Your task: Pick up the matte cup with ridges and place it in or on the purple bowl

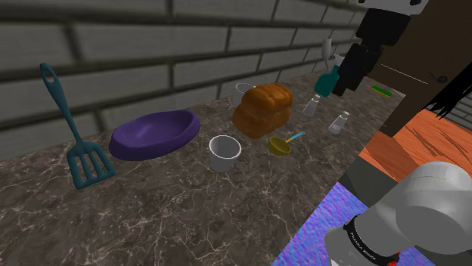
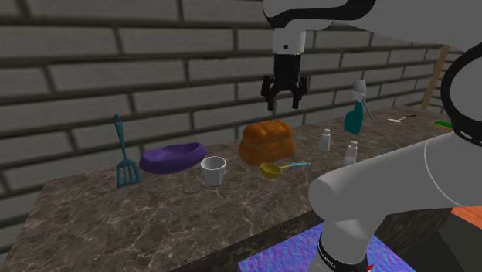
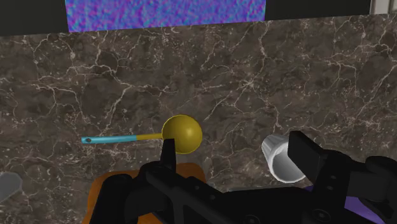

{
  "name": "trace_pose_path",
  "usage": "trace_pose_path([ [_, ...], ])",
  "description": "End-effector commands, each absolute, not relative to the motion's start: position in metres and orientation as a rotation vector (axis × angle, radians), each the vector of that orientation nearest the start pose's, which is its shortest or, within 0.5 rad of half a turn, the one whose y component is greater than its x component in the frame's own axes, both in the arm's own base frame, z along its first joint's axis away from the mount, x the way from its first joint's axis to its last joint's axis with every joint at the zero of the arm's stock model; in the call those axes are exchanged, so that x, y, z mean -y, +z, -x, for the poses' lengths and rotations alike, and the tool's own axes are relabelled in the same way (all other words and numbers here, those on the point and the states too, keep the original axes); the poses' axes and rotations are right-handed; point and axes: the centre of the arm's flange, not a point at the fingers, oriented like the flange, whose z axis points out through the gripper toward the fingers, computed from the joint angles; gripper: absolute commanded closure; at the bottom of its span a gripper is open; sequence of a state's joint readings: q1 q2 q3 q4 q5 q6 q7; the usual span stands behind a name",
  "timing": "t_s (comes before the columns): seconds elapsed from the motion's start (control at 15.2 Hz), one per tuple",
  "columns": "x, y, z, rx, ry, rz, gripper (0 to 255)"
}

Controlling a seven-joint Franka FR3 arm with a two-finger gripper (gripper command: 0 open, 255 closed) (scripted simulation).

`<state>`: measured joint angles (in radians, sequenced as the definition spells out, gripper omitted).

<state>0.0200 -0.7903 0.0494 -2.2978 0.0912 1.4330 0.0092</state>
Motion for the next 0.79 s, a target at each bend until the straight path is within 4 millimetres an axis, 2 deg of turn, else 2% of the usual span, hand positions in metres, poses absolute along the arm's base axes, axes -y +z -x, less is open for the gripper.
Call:
trace_pose_path([
  [0.0,-0.036,0.607,-0.29,0.082,0.119,3.085,0],
  [0.73,-0.105,0.501,-0.347,0.024,0.053,3.045,0],
])
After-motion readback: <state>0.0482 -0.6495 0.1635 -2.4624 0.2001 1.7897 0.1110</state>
